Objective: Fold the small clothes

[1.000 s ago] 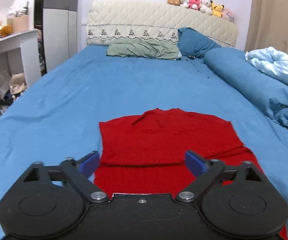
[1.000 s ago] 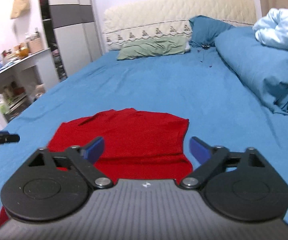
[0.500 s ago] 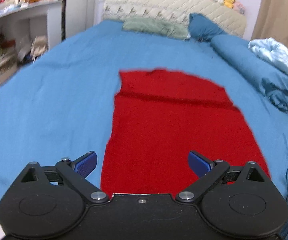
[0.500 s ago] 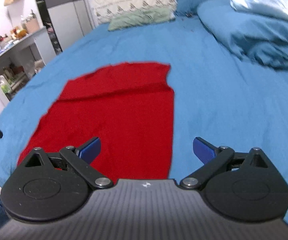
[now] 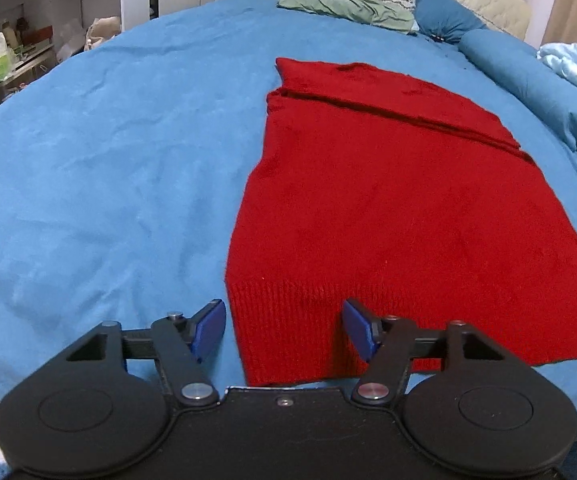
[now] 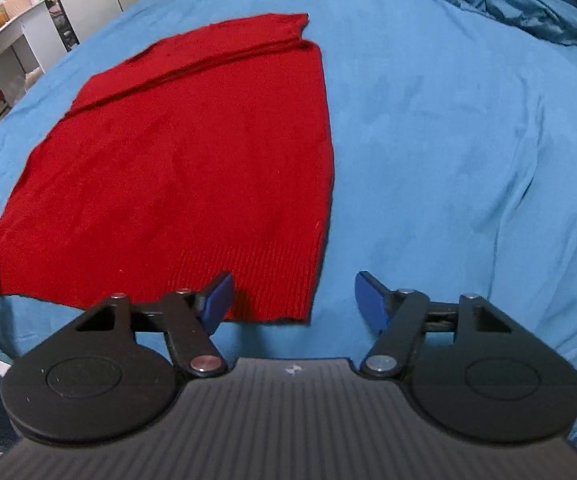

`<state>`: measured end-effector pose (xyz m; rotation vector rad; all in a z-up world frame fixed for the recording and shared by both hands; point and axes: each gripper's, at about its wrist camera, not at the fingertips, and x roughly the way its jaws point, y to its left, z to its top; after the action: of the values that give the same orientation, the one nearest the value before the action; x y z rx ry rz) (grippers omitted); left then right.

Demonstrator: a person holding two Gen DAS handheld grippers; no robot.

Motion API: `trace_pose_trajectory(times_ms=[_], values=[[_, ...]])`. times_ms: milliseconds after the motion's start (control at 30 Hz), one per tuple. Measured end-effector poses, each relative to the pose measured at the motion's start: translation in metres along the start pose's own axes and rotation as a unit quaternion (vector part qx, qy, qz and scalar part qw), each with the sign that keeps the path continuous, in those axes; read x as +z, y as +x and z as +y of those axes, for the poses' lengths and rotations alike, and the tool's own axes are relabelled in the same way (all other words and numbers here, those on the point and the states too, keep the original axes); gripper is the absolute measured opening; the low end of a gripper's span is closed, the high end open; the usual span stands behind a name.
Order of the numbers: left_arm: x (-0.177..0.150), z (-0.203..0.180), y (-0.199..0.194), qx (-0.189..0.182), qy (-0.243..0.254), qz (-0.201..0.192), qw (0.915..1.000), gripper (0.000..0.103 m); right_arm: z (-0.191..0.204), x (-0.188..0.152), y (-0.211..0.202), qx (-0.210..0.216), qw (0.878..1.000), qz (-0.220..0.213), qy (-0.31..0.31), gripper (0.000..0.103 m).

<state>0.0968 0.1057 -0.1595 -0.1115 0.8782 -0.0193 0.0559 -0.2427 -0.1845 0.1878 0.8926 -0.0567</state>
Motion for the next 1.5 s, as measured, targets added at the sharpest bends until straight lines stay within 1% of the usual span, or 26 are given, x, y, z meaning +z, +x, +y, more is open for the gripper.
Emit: trace_pose_trajectory(times_ms=[133, 200, 267, 300, 333, 367, 400, 433, 467, 500, 567, 600, 633, 733, 833, 933, 1033, 1100, 1167, 1267, 1400, 1433, 1500], values=[[-0.002, 0.0, 0.003, -0.001, 0.004, -0.005, 1.0, 0.068, 0.005, -0.002, 0.008, -0.011, 1.0, -0.002, -0.005, 0.072], [-0.003, 0.001, 0.005, -0.003, -0.001, -0.004, 1.0, 0.068, 0.007, -0.004, 0.009, -0.014, 1.0, -0.004, -0.009, 0.066], [-0.002, 0.001, 0.008, -0.003, -0.002, -0.001, 1.0, 0.068, 0.009, -0.003, 0.011, -0.012, 1.0, -0.004, -0.017, 0.052], [-0.003, 0.001, 0.009, -0.003, 0.001, 0.0, 1.0, 0.068, 0.011, -0.003, 0.011, -0.011, 1.0, -0.004, -0.022, 0.05], [-0.004, 0.0, 0.009, -0.003, 0.003, 0.001, 1.0, 0.068, 0.011, -0.001, 0.012, -0.012, 1.0, -0.004, -0.025, 0.045], [-0.004, 0.0, 0.01, -0.002, 0.005, 0.001, 1.0, 0.067, 0.012, -0.001, 0.013, -0.012, 1.0, -0.004, -0.027, 0.038], [-0.005, 0.0, 0.009, -0.002, 0.007, 0.003, 1.0, 0.065, 0.013, 0.0, 0.013, -0.012, 1.0, -0.004, -0.027, 0.035], [-0.005, 0.001, 0.009, -0.001, 0.007, 0.004, 1.0, 0.06, 0.014, -0.004, 0.011, -0.013, 1.0, -0.005, -0.026, 0.031], [-0.005, 0.001, 0.009, -0.001, 0.006, 0.005, 1.0, 0.052, 0.014, -0.004, 0.011, -0.012, 1.0, -0.006, -0.024, 0.026], [-0.005, 0.002, 0.007, -0.001, 0.004, 0.005, 1.0, 0.047, 0.013, -0.003, 0.011, -0.011, 1.0, -0.006, -0.021, 0.024], [-0.003, 0.007, 0.005, -0.002, -0.003, 0.004, 1.0, 0.023, 0.013, -0.003, 0.011, -0.011, 1.0, -0.008, -0.019, 0.021], [-0.002, 0.007, 0.003, -0.004, -0.006, 0.005, 1.0, 0.015, 0.013, -0.002, 0.01, -0.011, 1.0, -0.009, -0.018, 0.021], [-0.001, 0.007, 0.001, -0.004, -0.007, 0.004, 1.0, 0.01, 0.013, -0.001, 0.01, -0.011, 1.0, -0.012, -0.017, 0.021], [0.003, 0.003, -0.006, -0.006, -0.003, 0.004, 1.0, 0.007, 0.01, 0.0, 0.003, -0.011, 1.0, -0.024, -0.009, 0.02], [0.008, 0.002, -0.018, -0.021, -0.015, -0.003, 0.9997, 0.006, 0.004, 0.004, -0.007, -0.003, 0.999, -0.036, 0.01, 0.02], [0.021, 0.0, -0.035, -0.036, -0.027, -0.021, 0.9988, 0.006, -0.003, 0.013, -0.021, 0.016, 0.998, -0.048, 0.034, 0.02], [0.039, -0.004, -0.051, -0.061, -0.04, -0.046, 0.9963, 0.006, -0.01, 0.025, -0.037, 0.045, 0.995, -0.067, 0.053, 0.02], [0.057, -0.006, -0.06, -0.079, -0.051, -0.065, 0.9934, 0.006, -0.013, 0.04, -0.044, 0.06, 0.993, -0.077, 0.061, 0.02], [0.079, -0.009, -0.064, -0.094, -0.061, -0.081, 0.9904, 0.006, -0.017, 0.061, -0.051, 0.08, 0.99, -0.089, 0.073, 0.02], [0.124, -0.013, -0.057, -0.106, -0.07, -0.1, 0.9868, 0.006, -0.023, 0.103, -0.057, 0.108, 0.985, -0.106, 0.088, 0.02], [0.198, -0.021, -0.029, -0.1, -0.072, -0.126, 0.9843, 0.006, -0.03, 0.185, -0.049, 0.144, 0.975, -0.137, 0.102, 0.02], [0.219, -0.023, -0.018, -0.099, -0.07, -0.131, 0.9839, 0.006, -0.031, 0.21, -0.042, 0.148, 0.973, -0.145, 0.103, 0.02], [0.258, -0.028, 0.008, -0.094, -0.068, -0.132, 0.9844, 0.006, -0.032, 0.258, -0.024, 0.141, 0.972, -0.159, 0.1, 0.02]])
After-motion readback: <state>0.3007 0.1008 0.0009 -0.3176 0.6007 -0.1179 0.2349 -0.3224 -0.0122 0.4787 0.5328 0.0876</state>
